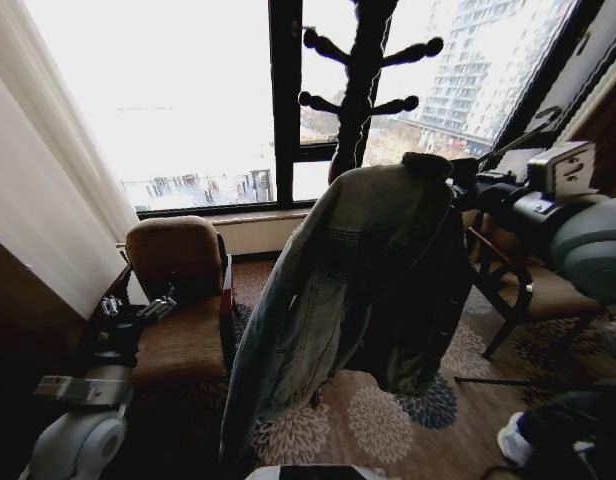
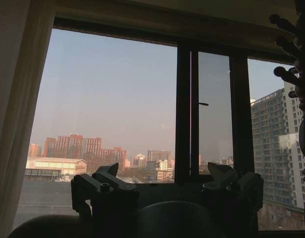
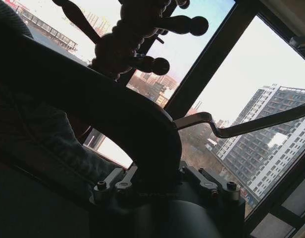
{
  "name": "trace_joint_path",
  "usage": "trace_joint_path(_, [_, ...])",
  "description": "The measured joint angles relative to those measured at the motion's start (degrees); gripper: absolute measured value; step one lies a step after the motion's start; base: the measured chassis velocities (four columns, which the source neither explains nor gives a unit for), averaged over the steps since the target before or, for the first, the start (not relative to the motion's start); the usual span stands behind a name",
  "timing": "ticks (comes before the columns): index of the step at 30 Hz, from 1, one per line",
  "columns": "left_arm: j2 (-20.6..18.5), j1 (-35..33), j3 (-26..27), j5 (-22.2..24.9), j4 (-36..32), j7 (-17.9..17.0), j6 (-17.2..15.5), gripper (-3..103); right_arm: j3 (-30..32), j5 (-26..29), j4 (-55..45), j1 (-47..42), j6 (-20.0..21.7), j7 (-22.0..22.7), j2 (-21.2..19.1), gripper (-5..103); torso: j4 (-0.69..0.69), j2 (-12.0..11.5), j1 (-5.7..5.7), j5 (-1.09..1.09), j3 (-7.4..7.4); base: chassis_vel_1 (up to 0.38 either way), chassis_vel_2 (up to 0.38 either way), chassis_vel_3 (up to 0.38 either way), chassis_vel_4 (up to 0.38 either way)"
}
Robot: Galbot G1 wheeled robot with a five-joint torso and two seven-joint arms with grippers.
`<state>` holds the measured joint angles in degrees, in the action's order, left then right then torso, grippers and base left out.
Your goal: Pick up the clothes from the bed and hang them on the clothes hanger.
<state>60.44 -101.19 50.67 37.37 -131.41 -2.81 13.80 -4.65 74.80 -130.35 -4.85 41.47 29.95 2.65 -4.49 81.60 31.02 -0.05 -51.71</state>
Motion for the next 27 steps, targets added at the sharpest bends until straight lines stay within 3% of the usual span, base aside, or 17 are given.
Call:
trace_joint_path(8, [0.03,1.10,-0.47,0.11,-0.09,-0.03,-0.08,100,-0.49,-2.10,4.35,0.21,-1.72,-5.87,-2.86,25,-0.03,-0.01,0.01,0.09,-0.01,0.000,0.000,0.000,0.000])
trace_joint_path(12, [-0.05,1.43,-0.82,0.10,0.11,-0.06,-0.13,100,-1.20,-3.82,9.27,0.12,-4.67,-10.97,-4.41,25,-0.03,-0.01,0.00,0.04,-0.01,0.000,0.000,0.000,0.000])
trace_joint_path(19, [-0.66,1.96,-0.75,0.53,0.13,-0.20,-0.24,100,-2.35,-9.01,15.76,-1.41,-8.94,-15.73,-3.97,25,-0.02,-0.01,0.00,0.05,-0.01,0.000,0.000,0.000,0.000])
trace_joint_path(22, [-1.31,2.15,-0.57,0.97,0.48,-0.26,-0.30,100,-3.31,-13.97,20.98,-2.45,-12.15,-18.40,-1.50,25,-0.04,-0.01,0.01,0.07,-0.01,0.000,0.000,0.000,0.000])
trace_joint_path(27, [-1.47,2.22,-0.50,1.09,0.35,-0.38,-0.54,100,-4.06,-15.52,23.83,-2.40,-13.05,-19.19,2.75,25,-0.01,-0.01,0.01,0.05,-0.01,0.000,0.000,0.000,0.000])
